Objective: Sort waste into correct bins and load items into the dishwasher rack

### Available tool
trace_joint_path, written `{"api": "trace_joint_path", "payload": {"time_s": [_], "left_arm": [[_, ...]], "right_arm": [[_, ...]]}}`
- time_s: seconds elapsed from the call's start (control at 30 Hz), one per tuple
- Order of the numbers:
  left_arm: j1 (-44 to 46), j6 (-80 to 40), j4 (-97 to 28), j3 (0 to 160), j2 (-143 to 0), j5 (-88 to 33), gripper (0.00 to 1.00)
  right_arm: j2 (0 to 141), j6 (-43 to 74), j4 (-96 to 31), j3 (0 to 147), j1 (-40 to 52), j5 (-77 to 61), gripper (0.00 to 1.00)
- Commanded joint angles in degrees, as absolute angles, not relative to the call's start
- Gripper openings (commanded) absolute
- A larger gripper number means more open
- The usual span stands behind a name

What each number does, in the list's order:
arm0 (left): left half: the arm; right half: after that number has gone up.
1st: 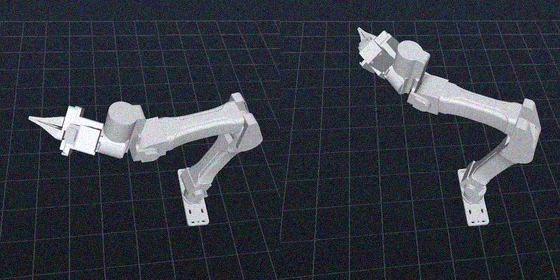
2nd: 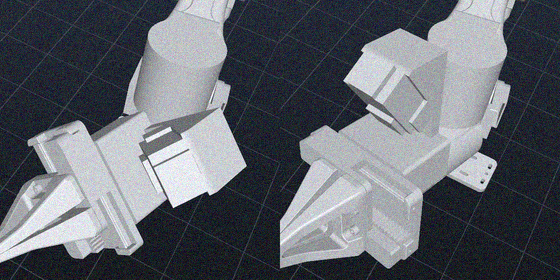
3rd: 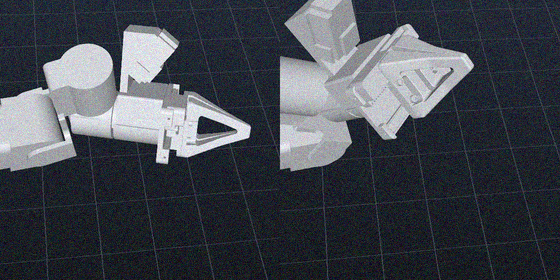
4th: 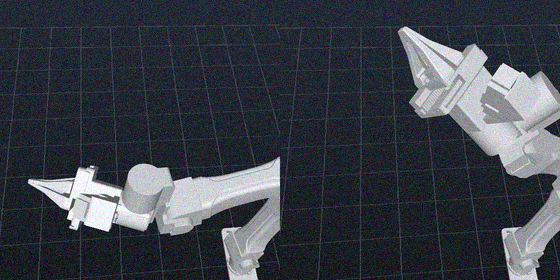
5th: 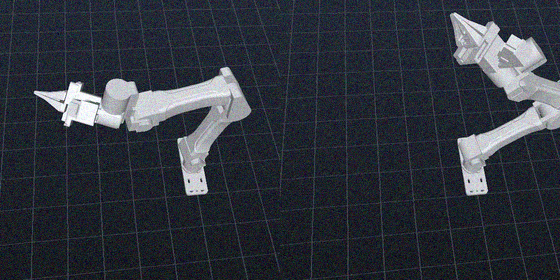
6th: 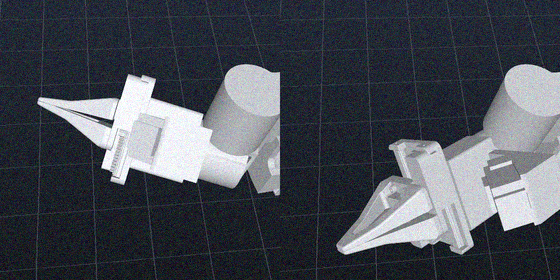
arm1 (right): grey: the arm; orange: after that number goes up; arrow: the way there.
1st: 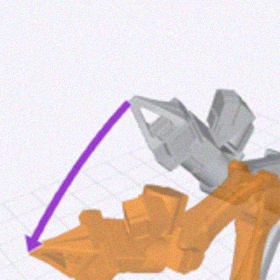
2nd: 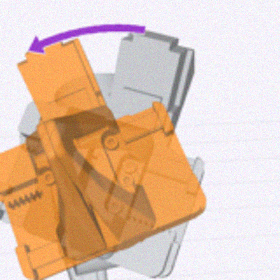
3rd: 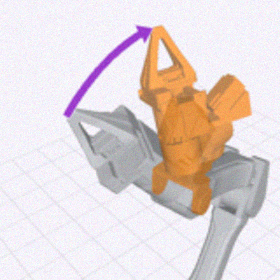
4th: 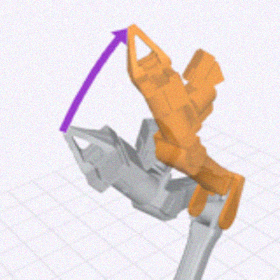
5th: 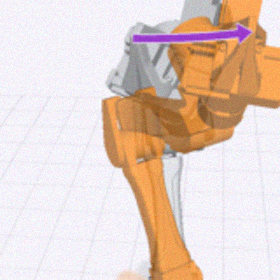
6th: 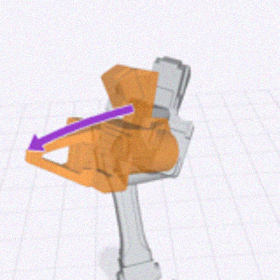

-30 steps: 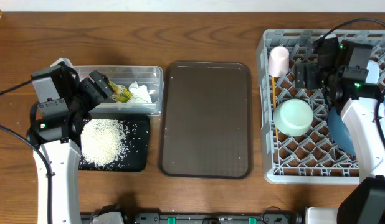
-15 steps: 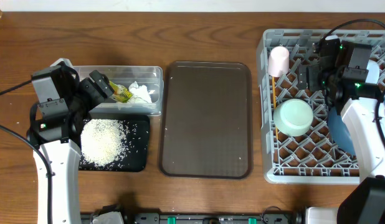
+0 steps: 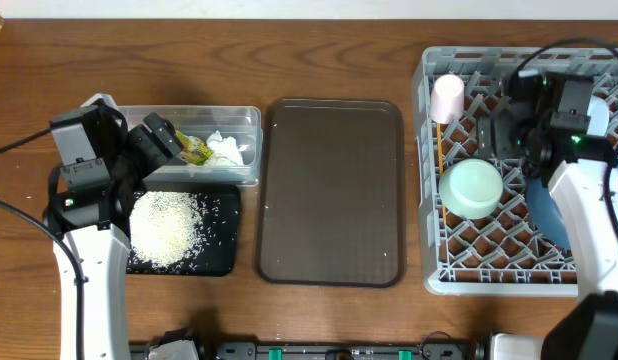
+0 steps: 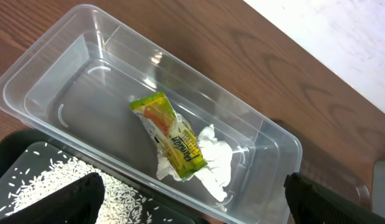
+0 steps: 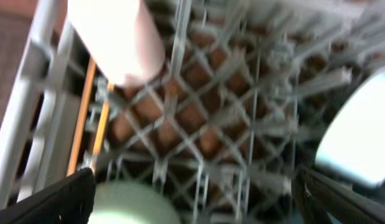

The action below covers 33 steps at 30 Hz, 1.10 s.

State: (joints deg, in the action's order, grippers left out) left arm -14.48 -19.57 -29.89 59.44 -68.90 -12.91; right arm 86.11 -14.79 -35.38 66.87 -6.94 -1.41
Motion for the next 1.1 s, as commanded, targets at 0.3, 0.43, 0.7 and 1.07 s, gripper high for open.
{"api": "trace_joint_path", "payload": {"time_s": [0.3, 0.43, 0.7, 1.07], "left_arm": [[-14.7, -19.1, -30.0, 59.2, -69.1, -12.4, 0.95], [-14.7, -19.1, -30.0, 59.2, -69.1, -12.4, 0.95], [-14.7, -19.1, -30.0, 59.2, -69.1, -12.4, 0.95], [-14.7, -19.1, -30.0, 59.2, -69.1, -12.4, 0.95]], "right_arm": [[58.0, -15.7, -42.3, 67.0, -5.5, -0.2, 0.99], [48.1, -15.9, -43.3, 66.9, -4.7, -0.5, 0.99], [28.2, -15.9, -43.4, 65.2, -4.0, -7.4, 0.99], [7.4, -15.9, -34.9, 47.9, -2.9, -11.0, 0.99]]}}
